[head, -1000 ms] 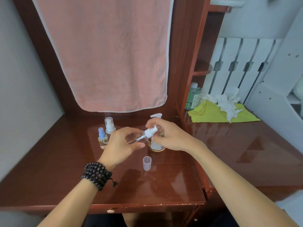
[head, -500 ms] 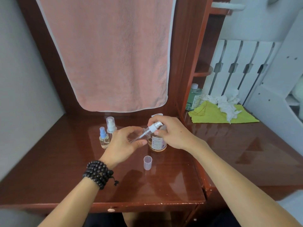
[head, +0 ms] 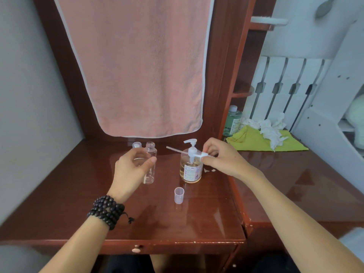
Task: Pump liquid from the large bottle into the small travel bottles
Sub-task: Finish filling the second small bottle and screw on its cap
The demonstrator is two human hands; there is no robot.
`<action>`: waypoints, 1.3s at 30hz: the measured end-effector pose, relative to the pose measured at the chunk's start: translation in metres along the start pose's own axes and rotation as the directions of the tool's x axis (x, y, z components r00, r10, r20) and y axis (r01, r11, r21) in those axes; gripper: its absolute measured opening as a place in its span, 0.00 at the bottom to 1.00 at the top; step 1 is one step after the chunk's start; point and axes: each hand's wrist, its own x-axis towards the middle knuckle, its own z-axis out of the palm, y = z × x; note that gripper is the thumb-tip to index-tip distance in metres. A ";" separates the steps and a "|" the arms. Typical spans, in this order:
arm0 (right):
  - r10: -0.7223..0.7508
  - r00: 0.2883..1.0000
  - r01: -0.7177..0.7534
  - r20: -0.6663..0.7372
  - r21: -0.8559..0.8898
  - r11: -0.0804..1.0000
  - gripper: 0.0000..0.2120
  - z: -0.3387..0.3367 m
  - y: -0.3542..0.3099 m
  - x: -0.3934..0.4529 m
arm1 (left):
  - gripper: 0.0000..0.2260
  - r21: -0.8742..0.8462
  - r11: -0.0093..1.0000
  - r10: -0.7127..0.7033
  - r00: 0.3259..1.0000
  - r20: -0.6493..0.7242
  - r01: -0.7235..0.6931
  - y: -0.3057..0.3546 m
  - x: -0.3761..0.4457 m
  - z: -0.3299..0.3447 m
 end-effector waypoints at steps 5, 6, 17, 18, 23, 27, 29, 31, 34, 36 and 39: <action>0.076 0.975 -0.017 0.208 -0.271 0.963 0.11 0.030 0.022 0.002 | 0.12 -0.154 0.988 0.028 0.999 -0.025 -0.032 0.007 0.000 0.000; 0.092 0.966 -0.020 0.242 -0.282 0.959 0.12 0.037 0.026 0.003 | 0.11 -0.163 0.986 0.035 0.999 -0.013 -0.037 0.008 -0.001 0.002; 0.166 0.910 0.009 0.380 -0.419 0.908 0.16 0.080 0.047 0.010 | 0.12 -0.180 0.982 -0.012 0.980 0.199 0.048 -0.002 -0.002 0.022; 0.166 0.910 0.008 0.380 -0.418 0.909 0.16 0.081 0.049 0.009 | 0.12 -0.178 0.983 -0.016 0.981 0.195 0.051 -0.002 -0.002 0.023; 0.159 0.904 0.026 0.397 -0.423 0.906 0.20 0.070 0.042 0.010 | 0.12 -0.143 0.989 -0.009 0.981 0.194 0.037 -0.004 0.002 0.029; 0.100 0.950 0.012 0.297 -0.354 0.935 0.09 0.031 0.025 0.021 | 0.14 -0.107 0.994 -0.009 0.983 0.186 0.029 -0.007 0.009 0.033; 0.039 0.985 0.013 0.166 -0.301 0.954 0.04 0.009 0.010 0.031 | 0.14 -0.081 0.997 0.006 0.985 0.173 0.008 -0.005 0.015 0.038; -0.020 1.000 0.014 -0.024 -0.211 0.977 0.07 -0.006 -0.002 0.045 | 0.13 -0.037 0.999 0.021 0.985 0.173 -0.015 -0.004 0.021 0.046; -0.020 0.983 -0.014 -0.182 -0.185 0.983 0.06 -0.006 -0.008 0.075 | 0.13 0.086 0.995 0.041 0.983 0.180 -0.058 -0.003 0.032 0.062; 0.026 0.988 -0.055 -0.152 -0.188 0.981 0.04 0.005 -0.004 0.094 | 0.15 0.189 0.977 0.064 0.984 0.166 -0.096 -0.006 0.037 0.071; 0.101 0.988 -0.120 -0.115 -0.174 0.977 0.09 0.021 0.003 0.115 | 0.17 0.221 0.966 0.099 0.983 0.155 -0.132 -0.003 0.044 0.079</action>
